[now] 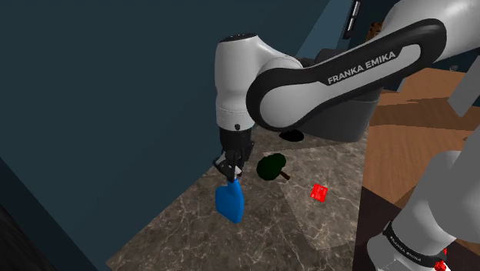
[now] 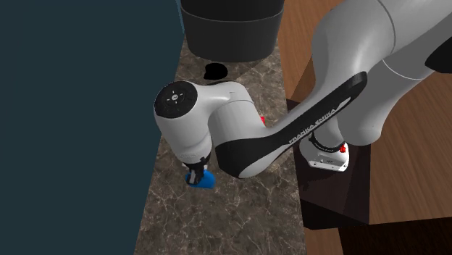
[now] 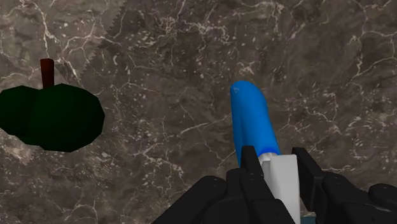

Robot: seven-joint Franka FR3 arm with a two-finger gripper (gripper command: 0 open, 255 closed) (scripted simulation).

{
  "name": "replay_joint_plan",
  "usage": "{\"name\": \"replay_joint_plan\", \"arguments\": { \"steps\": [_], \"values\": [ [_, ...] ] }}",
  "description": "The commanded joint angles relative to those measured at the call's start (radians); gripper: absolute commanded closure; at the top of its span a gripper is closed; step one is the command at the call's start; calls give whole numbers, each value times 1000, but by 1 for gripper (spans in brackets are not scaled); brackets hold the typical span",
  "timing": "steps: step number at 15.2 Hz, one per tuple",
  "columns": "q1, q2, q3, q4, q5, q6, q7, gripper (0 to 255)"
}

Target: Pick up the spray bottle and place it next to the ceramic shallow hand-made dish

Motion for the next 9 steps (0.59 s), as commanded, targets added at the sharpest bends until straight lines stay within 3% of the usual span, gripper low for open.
{"name": "replay_joint_plan", "arguments": {
  "steps": [1,9],
  "values": [
    [0,-10,-1,20,5,-30,-3,255],
    [-2,-38,-7,101,16,-136,-11,255]
  ]
}}
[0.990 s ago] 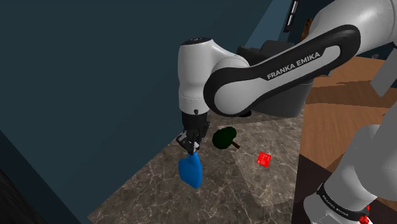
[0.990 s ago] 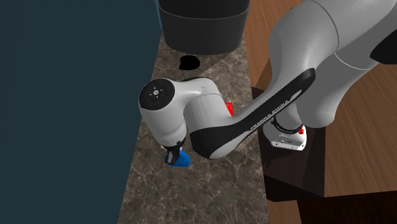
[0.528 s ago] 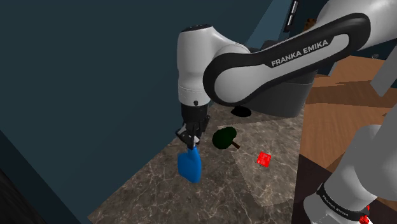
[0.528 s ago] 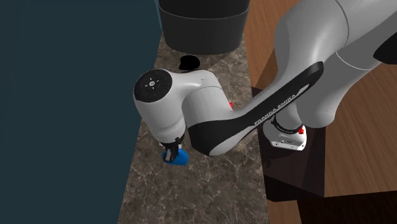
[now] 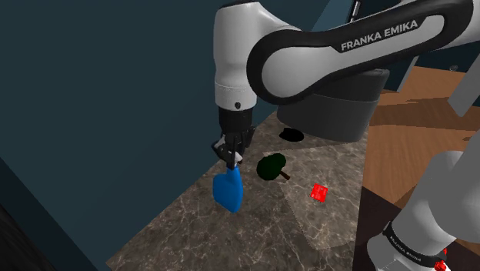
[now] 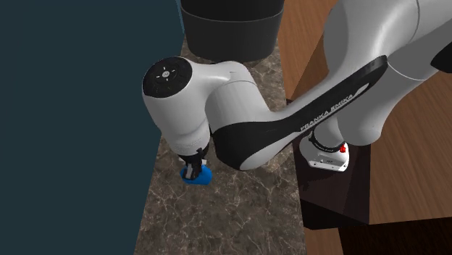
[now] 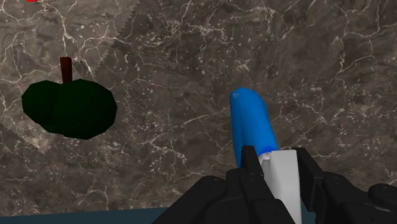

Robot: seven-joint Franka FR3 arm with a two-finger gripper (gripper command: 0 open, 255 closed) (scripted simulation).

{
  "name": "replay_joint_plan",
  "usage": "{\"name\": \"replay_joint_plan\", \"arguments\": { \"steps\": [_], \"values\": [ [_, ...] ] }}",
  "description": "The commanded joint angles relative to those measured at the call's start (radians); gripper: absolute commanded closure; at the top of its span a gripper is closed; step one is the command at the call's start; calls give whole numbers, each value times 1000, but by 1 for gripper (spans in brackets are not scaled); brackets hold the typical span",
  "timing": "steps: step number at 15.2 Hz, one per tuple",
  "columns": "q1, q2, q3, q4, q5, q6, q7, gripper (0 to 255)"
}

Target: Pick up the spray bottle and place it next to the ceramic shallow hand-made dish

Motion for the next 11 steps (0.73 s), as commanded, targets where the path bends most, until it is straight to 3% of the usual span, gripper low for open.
{"name": "replay_joint_plan", "arguments": {
  "steps": [1,11],
  "values": [
    [0,-8,-1,20,3,-27,-2,255],
    [-3,-18,-7,144,6,-161,-4,255]
  ]
}}
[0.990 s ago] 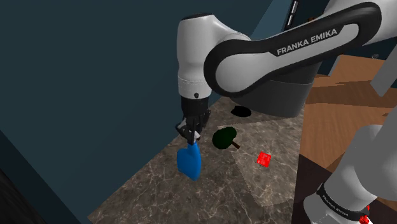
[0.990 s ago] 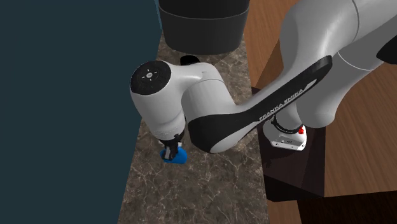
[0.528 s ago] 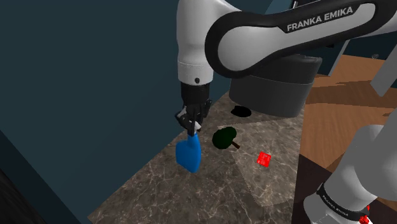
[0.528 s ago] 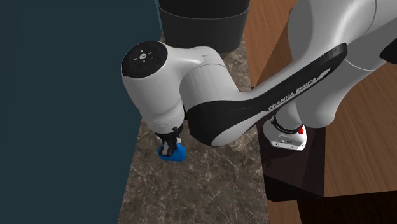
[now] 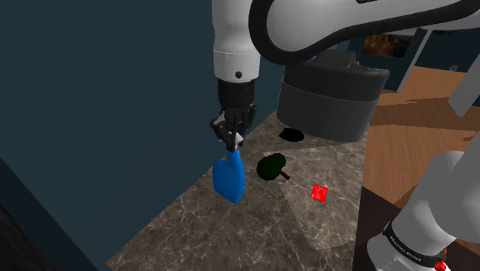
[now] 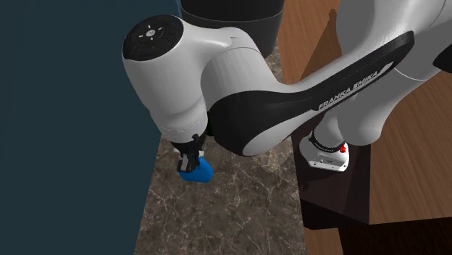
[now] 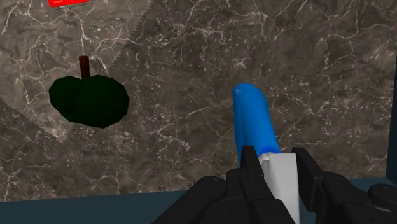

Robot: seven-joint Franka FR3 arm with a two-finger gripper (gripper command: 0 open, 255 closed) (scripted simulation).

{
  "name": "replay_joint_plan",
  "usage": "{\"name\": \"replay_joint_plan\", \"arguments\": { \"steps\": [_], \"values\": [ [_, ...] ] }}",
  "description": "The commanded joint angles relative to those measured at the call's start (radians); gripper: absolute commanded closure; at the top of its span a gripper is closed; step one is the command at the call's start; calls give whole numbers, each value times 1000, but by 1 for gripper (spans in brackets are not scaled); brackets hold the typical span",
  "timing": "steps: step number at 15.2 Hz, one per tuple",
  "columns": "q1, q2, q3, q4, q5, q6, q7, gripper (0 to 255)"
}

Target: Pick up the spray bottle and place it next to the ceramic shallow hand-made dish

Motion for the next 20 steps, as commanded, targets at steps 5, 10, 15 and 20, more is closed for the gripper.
{"name": "replay_joint_plan", "arguments": {
  "steps": [5,10,15,20],
  "values": [
    [-1,1,-1,82,-2,-81,2,255],
    [-2,12,-1,160,-7,-150,7,255],
    [-1,29,1,246,-15,-220,13,255],
    [1,54,5,342,-26,-293,23,255]
  ]
}}
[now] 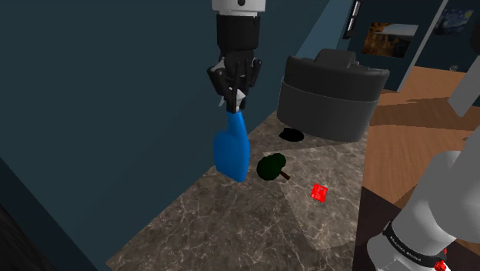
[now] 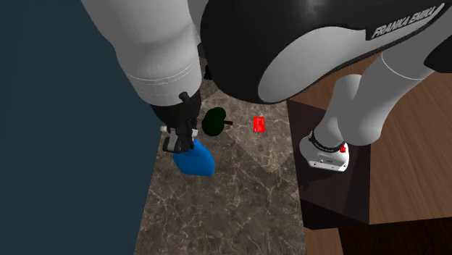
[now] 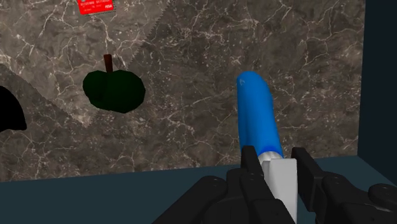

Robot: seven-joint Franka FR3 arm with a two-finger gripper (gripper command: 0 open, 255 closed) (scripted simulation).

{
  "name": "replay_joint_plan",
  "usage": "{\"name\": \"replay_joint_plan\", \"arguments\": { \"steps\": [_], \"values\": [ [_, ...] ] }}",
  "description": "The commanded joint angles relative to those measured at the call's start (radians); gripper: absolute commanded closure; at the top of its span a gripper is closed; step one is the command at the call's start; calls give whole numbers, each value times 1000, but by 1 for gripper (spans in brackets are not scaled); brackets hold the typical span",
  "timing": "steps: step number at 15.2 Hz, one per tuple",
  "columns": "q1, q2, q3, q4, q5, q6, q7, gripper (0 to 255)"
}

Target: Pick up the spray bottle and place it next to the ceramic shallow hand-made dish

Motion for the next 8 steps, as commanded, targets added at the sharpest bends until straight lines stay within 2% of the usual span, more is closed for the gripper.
{"name": "replay_joint_plan", "arguments": {
  "steps": [1,8],
  "values": [
    [1,11,2,39,-5,-30,5,255],
    [11,65,14,197,-30,-140,24,255]
  ]
}}
